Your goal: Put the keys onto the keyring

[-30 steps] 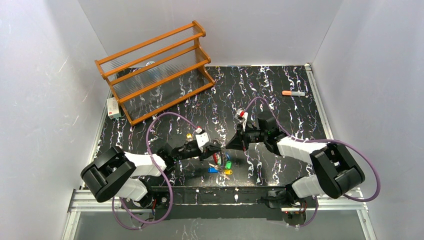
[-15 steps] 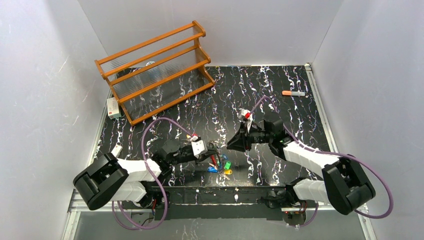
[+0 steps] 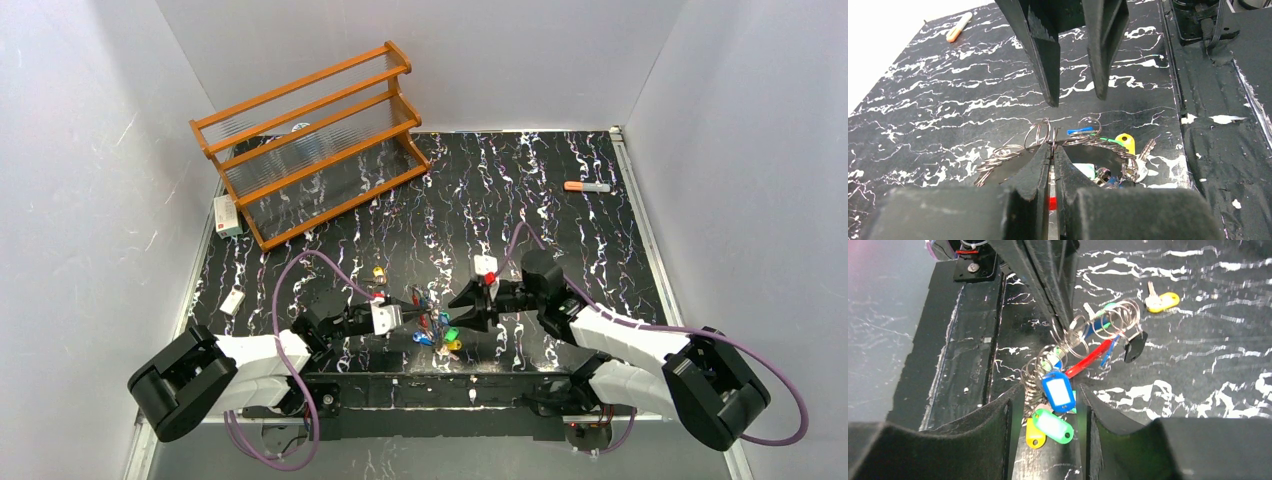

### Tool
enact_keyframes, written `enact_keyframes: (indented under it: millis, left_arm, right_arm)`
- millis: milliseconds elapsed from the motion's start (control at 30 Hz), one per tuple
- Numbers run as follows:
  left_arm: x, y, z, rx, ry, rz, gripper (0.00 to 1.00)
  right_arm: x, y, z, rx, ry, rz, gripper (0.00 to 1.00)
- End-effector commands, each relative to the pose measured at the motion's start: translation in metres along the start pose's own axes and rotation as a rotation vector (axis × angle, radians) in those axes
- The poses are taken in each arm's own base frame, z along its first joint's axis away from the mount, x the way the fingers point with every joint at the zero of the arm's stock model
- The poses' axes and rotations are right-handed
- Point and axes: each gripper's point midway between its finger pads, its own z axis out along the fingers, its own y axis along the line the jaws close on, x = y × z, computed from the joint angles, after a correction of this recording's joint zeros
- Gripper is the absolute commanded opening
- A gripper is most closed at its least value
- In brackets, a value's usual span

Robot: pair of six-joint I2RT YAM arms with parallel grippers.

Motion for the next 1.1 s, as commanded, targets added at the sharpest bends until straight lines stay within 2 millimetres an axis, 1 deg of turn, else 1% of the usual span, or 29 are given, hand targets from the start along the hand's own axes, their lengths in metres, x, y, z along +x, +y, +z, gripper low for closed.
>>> enact_keyframes:
  millis: [0,200,333,467,733,933,1067]
  left_arm:
    - [-0.025,0.002,-0.001,0.007,-0.089,0.100,0.00]
    - [-0.029,-0.002,-0.002,0.029,-0.105,0.099,0.00]
    - [-0.032,-0.002,-0.002,0.032,-0.113,0.096,0.00]
    - [-0.033,-0.001,-0.001,0.031,-0.117,0.092,0.00]
    - [-0.036,-0.001,0.000,0.031,-0.122,0.082,0.00]
    - [-0.038,0.000,0.000,0.029,-0.128,0.072,0.00]
    - [-0.038,0.001,0.000,0.018,-0.127,0.060,0.00]
  right_arm:
    - [-0.019,-0.009,0.009,0.066,-0.052,-0.287,0.51]
    - [-0.028,-0.027,0.010,0.174,-0.080,-0.370,0.50]
    - [-0.030,-0.032,0.012,0.193,-0.085,-0.407,0.50]
    - [-0.027,-0.030,0.018,0.152,-0.082,-0.415,0.48]
    - [-0.035,-0.017,0.024,0.079,-0.119,-0.467,0.40]
    - [-0.035,-0.015,0.027,0.066,-0.118,-0.469,0.27]
    - [-0.038,-0.013,0.027,0.052,-0.126,-0.478,0.22]
